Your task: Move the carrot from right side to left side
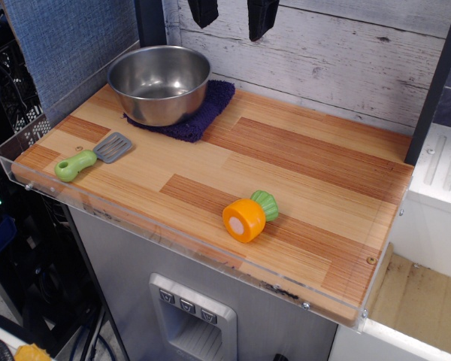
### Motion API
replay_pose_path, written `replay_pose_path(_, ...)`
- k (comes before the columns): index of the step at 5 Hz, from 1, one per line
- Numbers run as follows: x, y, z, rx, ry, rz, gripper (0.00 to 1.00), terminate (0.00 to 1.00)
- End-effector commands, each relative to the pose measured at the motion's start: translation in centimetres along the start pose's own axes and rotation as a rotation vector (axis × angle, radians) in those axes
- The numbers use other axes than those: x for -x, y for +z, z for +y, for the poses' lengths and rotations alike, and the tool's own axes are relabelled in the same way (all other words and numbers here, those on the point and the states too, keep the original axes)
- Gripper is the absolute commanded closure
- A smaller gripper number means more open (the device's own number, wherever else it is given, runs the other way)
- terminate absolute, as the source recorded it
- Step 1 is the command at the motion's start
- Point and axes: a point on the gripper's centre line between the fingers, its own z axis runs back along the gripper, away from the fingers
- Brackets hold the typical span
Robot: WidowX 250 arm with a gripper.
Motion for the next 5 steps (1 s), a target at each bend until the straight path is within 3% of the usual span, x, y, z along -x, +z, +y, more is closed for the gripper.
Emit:
replay_pose_path(1,0.0,0.0,0.0,0.000,0.000,0.000,0.00,0.00)
replay_pose_path(3,5.4,-1.6,-2.9,-0.001,-0.088,0.021,0.00,0.00)
replay_pose_path(4,7.9,-3.1,-4.5,-0.014,-0.161,0.053,0.00,0.00)
replay_pose_path(5,8.6,-4.8,-5.4,0.000,-0.229,0.111,0.00,0.00)
